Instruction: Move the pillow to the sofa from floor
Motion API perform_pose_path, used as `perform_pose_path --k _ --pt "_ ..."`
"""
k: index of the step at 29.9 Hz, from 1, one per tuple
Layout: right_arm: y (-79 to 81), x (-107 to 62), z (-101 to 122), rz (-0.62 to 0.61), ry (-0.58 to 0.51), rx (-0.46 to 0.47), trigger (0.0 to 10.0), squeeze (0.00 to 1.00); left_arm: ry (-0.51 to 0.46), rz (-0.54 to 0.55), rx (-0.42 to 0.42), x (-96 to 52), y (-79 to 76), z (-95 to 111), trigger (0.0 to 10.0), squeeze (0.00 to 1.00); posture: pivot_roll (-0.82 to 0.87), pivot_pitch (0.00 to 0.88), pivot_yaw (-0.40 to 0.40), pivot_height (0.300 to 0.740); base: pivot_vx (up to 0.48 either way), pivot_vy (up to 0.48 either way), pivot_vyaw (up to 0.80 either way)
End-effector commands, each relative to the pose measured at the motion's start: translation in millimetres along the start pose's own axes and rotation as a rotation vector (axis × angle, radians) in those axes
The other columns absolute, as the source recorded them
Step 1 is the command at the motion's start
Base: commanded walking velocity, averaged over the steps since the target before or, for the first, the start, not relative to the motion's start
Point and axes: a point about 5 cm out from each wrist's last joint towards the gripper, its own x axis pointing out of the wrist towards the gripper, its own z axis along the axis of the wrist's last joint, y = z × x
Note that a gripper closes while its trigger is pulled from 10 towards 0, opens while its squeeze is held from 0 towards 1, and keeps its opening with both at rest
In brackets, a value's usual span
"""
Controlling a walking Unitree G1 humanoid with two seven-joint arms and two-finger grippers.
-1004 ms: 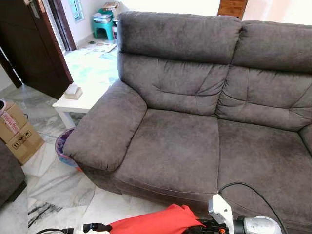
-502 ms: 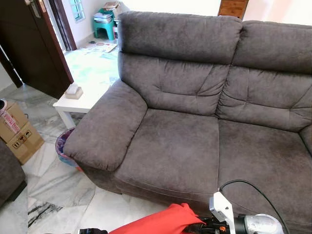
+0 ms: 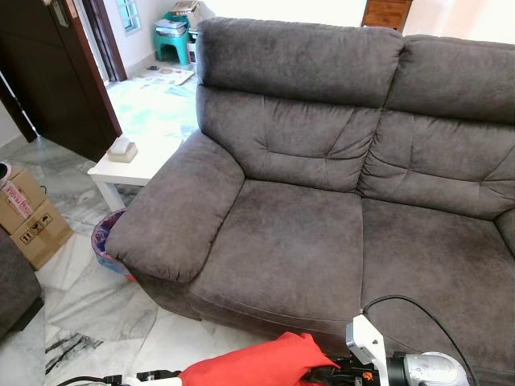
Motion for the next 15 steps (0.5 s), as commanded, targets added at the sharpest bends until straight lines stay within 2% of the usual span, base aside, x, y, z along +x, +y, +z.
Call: perform_pose_path --k 1,4,11,15 --pt "-0.7 1.0 22 0.019 -0.09 -0.075 10.0 0.0 0.0 -0.037 0.03 -1.9 -2.9 -1 0.0 0.0 0.0 0.094 0.005 0.74 0.0 0.0 0.0" --pt "-1.0 1.1 21 0.017 -0.086 -0.074 10.0 0.0 -0.004 -0.041 0.033 -3.0 -2.2 -1 0.0 0.0 0.0 0.09 0.004 0.74 0.0 0.0 0.0" --pt "-1.0 3.0 19 0.01 -0.084 -0.069 10.0 0.0 -0.031 0.007 0.044 -4.7 10.9 6 0.0 0.0 0.0 0.094 0.005 0.74 0.0 0.0 0.0" --pt "-0.4 5.5 17 0.01 -0.079 -0.068 10.0 0.0 -0.075 0.093 0.041 -4.8 23.8 14 0.0 0.0 0.0 0.096 0.008 0.74 0.0 0.0 0.0"
